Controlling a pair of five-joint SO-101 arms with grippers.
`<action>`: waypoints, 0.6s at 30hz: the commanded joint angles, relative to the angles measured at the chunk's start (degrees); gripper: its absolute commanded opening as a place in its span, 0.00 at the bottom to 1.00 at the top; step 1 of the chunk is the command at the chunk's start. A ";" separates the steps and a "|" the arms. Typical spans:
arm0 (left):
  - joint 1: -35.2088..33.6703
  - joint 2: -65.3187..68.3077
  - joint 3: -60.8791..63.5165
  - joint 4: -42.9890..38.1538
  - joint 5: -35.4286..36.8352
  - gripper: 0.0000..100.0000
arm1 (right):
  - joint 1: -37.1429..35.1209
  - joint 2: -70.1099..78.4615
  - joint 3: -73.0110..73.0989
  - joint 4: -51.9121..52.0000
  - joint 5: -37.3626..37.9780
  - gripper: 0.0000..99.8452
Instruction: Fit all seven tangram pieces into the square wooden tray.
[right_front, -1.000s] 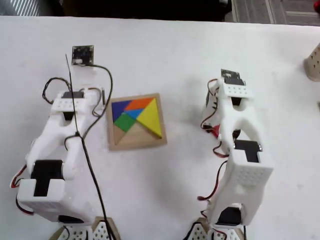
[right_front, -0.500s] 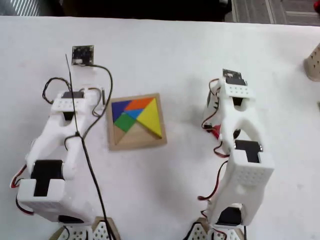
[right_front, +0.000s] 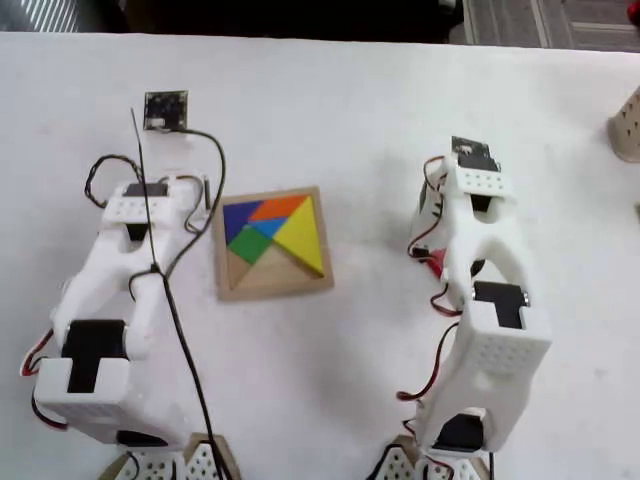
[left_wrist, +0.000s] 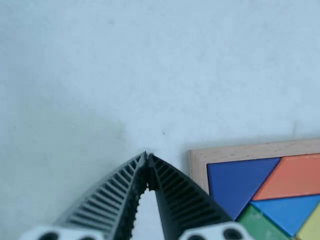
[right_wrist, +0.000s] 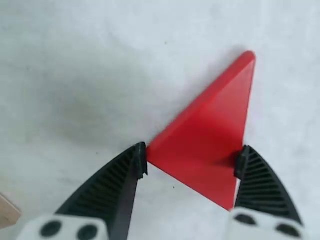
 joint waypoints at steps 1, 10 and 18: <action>0.48 -0.22 -1.14 -1.05 -0.53 0.02 | 0.92 -3.56 -0.26 -0.48 1.14 0.23; 0.48 -0.22 -1.23 -1.05 -0.53 0.02 | 0.92 -3.47 0.79 -0.48 1.23 0.23; 0.40 -0.22 -1.23 -1.05 -0.53 0.02 | 1.01 -3.91 0.97 -1.71 1.14 0.15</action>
